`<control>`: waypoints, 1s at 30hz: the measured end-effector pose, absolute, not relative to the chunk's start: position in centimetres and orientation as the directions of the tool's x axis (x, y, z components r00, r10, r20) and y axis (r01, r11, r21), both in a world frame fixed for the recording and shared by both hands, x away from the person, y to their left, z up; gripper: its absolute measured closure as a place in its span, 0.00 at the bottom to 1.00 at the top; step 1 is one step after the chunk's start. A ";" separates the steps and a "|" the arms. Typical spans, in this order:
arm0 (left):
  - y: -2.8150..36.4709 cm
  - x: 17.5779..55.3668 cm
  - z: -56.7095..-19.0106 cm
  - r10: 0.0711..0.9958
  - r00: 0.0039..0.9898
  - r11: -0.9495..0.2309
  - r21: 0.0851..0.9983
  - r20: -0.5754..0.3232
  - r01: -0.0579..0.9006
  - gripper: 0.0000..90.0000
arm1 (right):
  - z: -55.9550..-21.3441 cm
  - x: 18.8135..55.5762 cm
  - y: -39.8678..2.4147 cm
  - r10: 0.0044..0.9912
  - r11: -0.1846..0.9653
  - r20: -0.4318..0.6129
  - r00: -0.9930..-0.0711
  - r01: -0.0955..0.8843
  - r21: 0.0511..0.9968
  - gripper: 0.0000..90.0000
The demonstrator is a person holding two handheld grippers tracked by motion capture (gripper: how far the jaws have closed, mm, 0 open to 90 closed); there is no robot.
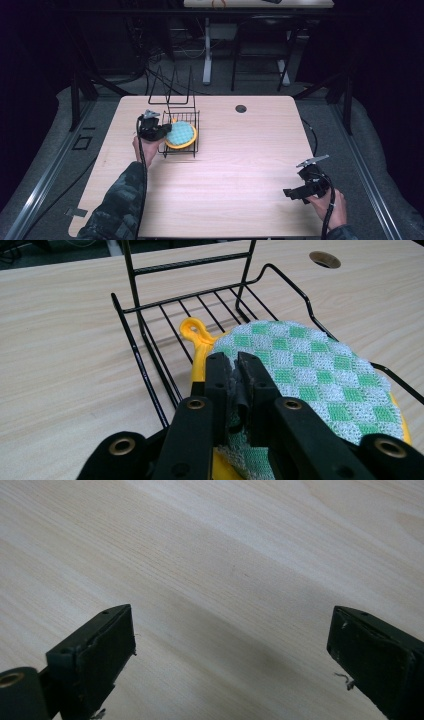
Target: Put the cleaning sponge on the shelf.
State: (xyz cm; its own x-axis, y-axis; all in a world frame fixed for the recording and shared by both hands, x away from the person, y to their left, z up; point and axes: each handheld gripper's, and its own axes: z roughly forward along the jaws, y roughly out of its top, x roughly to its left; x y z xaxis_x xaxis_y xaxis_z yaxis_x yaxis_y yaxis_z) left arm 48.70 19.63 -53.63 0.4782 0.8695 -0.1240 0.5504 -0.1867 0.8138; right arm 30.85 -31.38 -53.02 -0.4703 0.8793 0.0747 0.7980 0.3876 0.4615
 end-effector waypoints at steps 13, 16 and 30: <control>20.2 48.5 -53.4 0.869 0.472 -0.163 0.815 -0.148 0.556 0.50 | -53.0 30.8 -31.4 0.880 0.387 0.074 -0.469 0.798 0.462 0.05; 20.3 48.2 -53.0 0.870 0.470 -0.159 0.817 -0.150 0.555 0.41 | -53.0 30.8 -31.4 0.880 0.387 0.074 -0.469 0.798 0.463 0.05; 22.3 45.7 -50.8 0.876 0.460 -0.145 0.833 -0.142 0.534 0.16 | -52.9 30.7 -31.4 0.881 0.382 0.076 -0.467 0.798 0.465 0.05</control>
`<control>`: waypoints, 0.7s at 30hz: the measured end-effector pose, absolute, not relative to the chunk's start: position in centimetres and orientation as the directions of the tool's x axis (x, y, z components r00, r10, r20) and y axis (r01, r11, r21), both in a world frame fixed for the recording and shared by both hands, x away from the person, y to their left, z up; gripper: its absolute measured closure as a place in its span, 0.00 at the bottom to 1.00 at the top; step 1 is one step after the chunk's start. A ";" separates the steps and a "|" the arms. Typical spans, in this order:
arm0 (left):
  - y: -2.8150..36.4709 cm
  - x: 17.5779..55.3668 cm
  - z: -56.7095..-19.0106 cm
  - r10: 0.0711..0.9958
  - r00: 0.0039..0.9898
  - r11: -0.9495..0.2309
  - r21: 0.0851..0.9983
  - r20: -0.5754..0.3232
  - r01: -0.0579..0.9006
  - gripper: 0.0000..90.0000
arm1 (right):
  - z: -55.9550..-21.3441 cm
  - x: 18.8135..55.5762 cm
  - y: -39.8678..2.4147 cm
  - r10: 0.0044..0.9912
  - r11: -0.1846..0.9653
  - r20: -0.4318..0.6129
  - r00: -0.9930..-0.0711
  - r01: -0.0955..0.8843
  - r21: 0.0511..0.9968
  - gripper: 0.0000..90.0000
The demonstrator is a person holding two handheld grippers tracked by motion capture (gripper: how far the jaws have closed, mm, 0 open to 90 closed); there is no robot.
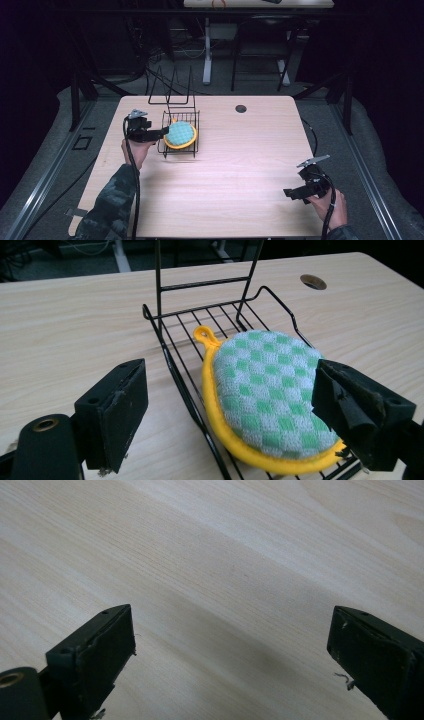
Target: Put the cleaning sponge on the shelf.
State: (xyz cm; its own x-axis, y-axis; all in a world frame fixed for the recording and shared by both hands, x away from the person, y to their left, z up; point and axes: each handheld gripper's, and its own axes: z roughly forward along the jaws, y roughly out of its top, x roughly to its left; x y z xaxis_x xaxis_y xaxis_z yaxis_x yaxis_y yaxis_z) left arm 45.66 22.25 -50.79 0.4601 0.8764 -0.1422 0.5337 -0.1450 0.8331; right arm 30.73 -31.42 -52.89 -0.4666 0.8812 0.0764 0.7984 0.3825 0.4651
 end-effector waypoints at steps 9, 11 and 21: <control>22.8 42.6 -49.9 0.877 0.475 -0.214 0.826 -0.071 0.521 0.08 | -52.9 30.7 -31.4 0.881 0.385 0.073 -0.468 0.798 0.464 0.05; 23.1 41.8 -49.8 0.872 0.485 -0.234 0.817 -0.063 0.526 0.06 | -52.9 30.7 -31.4 0.881 0.384 0.074 -0.467 0.798 0.464 0.05; 24.7 37.7 -49.7 0.865 0.499 -0.270 0.798 -0.044 0.539 0.00 | -52.9 30.8 -31.4 0.880 0.389 0.069 -0.470 0.797 0.462 0.05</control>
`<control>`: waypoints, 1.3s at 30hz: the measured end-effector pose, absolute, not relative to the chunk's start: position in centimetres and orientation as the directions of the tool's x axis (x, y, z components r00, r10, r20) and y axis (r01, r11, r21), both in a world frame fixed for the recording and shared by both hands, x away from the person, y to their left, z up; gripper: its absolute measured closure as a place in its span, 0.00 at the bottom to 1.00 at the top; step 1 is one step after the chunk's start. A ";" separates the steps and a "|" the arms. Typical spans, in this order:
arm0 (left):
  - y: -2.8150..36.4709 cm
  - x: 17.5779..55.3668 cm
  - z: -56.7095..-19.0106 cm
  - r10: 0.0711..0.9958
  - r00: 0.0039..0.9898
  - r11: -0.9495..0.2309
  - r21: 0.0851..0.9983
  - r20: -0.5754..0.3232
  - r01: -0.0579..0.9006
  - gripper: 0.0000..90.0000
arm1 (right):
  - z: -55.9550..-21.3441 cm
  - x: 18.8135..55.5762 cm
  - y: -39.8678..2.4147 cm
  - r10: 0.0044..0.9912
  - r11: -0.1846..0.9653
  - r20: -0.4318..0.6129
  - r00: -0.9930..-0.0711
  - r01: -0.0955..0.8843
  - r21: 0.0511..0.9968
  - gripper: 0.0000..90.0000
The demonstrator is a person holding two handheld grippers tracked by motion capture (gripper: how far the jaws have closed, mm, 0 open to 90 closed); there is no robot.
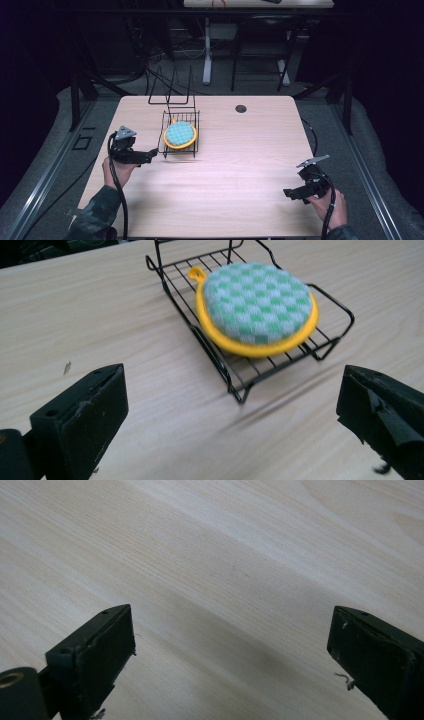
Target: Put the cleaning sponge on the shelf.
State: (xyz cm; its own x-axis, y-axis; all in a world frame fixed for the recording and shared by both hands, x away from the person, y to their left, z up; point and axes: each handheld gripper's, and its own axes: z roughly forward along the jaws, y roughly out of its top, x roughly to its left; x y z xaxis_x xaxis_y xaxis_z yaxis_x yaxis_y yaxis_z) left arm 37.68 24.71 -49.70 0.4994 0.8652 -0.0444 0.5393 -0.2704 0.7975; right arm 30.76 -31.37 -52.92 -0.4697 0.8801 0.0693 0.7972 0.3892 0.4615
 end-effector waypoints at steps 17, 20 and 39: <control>27.8 32.4 -50.5 0.880 0.471 -0.261 0.764 -0.063 0.590 0.00 | -52.9 30.7 -31.1 0.880 0.394 0.063 -0.471 0.797 0.457 0.05; 28.2 32.2 -50.8 0.880 0.471 -0.263 0.754 -0.069 0.602 0.00 | -53.0 30.8 -31.2 0.880 0.400 0.055 -0.472 0.798 0.451 0.05; 28.4 32.5 -51.1 0.882 0.466 -0.266 0.750 -0.065 0.606 0.00 | -53.0 30.8 -31.2 0.879 0.400 0.057 -0.474 0.795 0.456 0.05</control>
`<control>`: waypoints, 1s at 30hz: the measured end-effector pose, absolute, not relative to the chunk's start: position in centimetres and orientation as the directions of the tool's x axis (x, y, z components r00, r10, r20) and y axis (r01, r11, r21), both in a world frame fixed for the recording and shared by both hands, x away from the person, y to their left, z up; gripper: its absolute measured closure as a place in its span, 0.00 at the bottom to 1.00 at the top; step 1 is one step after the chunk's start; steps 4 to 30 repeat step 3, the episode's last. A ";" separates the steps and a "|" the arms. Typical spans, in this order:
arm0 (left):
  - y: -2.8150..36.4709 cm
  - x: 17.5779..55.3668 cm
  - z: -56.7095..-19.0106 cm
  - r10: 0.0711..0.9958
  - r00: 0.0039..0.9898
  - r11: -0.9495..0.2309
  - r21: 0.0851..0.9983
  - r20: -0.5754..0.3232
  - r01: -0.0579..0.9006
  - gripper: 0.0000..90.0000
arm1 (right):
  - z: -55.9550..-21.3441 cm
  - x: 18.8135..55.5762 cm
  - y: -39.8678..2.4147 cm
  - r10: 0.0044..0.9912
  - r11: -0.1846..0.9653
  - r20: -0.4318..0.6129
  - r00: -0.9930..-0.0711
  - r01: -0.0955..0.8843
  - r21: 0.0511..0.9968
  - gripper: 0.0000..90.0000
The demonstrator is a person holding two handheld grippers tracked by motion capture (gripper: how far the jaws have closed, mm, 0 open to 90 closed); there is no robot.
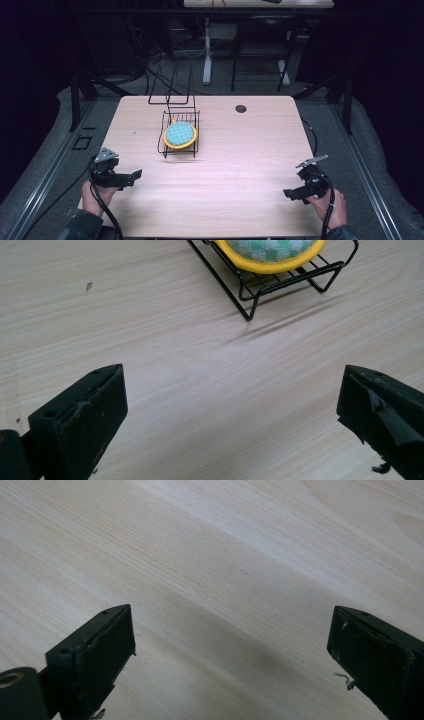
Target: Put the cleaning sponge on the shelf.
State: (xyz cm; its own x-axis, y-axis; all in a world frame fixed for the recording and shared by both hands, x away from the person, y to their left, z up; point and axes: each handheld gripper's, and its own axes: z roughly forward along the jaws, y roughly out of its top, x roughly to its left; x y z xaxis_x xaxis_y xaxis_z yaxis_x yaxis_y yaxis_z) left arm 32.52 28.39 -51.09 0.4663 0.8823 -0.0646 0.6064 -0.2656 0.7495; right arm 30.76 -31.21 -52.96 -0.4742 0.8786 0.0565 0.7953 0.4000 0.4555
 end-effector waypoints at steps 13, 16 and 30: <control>28.4 32.5 -51.1 0.883 0.464 -0.263 0.751 -0.066 0.606 0.00 | -52.8 30.7 -31.2 0.878 0.405 0.049 -0.476 0.794 0.454 0.05; 28.4 32.5 -51.1 0.883 0.464 -0.263 0.751 -0.066 0.606 0.00 | -52.8 30.7 -31.2 0.878 0.405 0.049 -0.476 0.794 0.454 0.05; 28.4 32.5 -51.1 0.883 0.464 -0.263 0.751 -0.066 0.606 0.00 | -52.8 30.7 -31.2 0.878 0.405 0.049 -0.476 0.794 0.454 0.05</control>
